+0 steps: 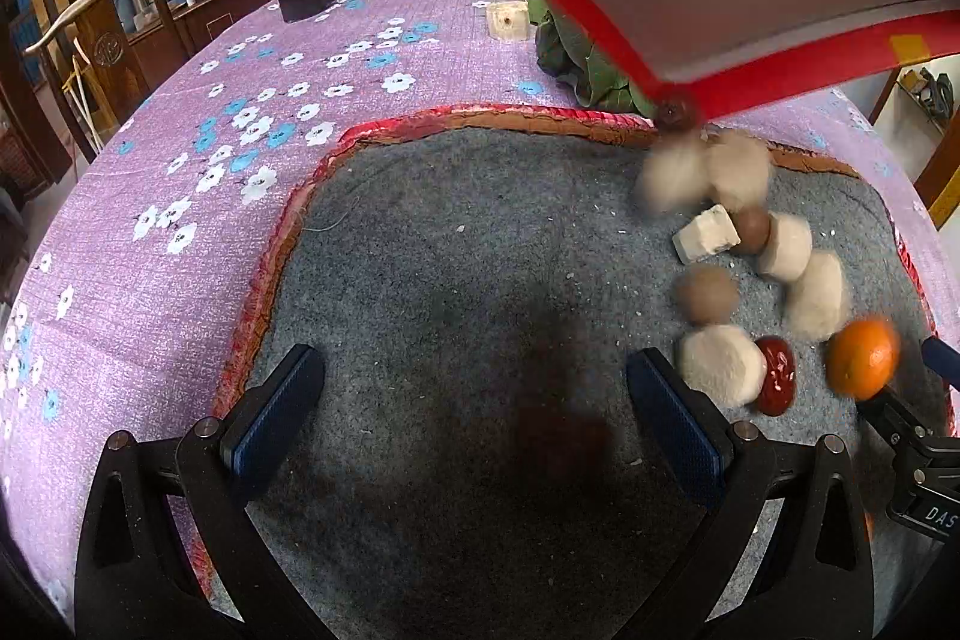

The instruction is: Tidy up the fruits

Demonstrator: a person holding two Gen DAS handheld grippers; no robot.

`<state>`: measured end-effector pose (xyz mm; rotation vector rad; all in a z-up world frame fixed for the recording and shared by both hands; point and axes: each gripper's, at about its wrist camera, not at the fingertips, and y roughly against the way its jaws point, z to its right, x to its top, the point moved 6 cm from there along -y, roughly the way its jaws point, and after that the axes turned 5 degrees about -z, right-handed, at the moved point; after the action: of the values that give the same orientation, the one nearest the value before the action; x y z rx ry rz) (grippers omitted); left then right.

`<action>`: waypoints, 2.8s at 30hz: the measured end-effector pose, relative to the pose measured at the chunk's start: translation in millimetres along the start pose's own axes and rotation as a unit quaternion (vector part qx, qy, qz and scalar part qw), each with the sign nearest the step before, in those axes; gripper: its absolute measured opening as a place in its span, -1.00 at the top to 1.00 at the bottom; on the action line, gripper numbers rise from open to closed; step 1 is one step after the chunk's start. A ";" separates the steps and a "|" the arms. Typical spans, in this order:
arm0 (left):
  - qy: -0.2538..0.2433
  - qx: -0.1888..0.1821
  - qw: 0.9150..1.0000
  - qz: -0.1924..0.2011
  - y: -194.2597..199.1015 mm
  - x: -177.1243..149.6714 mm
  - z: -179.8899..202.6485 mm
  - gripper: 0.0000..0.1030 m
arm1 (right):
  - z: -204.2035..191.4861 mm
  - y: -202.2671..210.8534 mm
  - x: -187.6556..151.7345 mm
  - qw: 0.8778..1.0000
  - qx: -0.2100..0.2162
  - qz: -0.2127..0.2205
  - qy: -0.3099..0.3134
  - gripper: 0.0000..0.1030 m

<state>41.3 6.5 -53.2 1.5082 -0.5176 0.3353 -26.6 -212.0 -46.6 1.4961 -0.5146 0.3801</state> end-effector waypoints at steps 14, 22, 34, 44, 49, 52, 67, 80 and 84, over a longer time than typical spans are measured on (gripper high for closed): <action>0.000 -0.001 1.000 0.000 2.3 -0.4 0.4 -1.00 | 0.4 -0.8 0.1 1.000 0.000 0.000 0.000 -1.00; 0.000 -0.001 1.000 0.000 3.7 0.7 0.8 -1.00 | 0.4 -1.1 0.0 1.000 0.000 0.000 0.000 -1.00; 0.000 -0.001 1.000 -0.001 4.1 0.9 0.7 -1.00 | 0.5 -1.3 -0.2 1.000 0.000 0.000 0.000 -1.00; 0.000 -0.001 1.000 -0.001 4.1 0.9 0.5 -1.00 | 0.3 -0.9 -0.2 1.000 0.000 -0.001 0.000 -1.00; 0.001 -0.001 1.000 -0.001 4.1 0.9 0.4 -1.00 | -0.1 -0.4 -0.1 1.000 -0.002 -0.002 -0.002 -1.00; 0.001 -0.001 1.000 -0.001 4.1 1.0 0.4 -1.00 | 0.1 -0.6 0.0 1.000 -0.003 -0.003 -0.003 -1.00; -0.033 -0.015 0.998 0.060 79.1 -32.4 -12.6 -0.99 | -6.6 67.9 -7.2 0.995 0.068 0.062 0.036 -0.88; -0.107 -0.047 0.990 0.073 142.2 -99.6 9.9 -0.98 | -70.9 19.1 13.0 0.992 0.069 -0.020 0.101 -0.32; -0.127 -0.068 0.987 0.071 150.1 -104.4 25.3 -0.98 | -68.2 11.0 7.4 0.991 0.086 -0.033 0.094 0.28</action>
<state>-127.8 -0.3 20.6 1.3928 -0.8372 0.2131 -20.3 -144.0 -33.4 1.6201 -0.2884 0.5189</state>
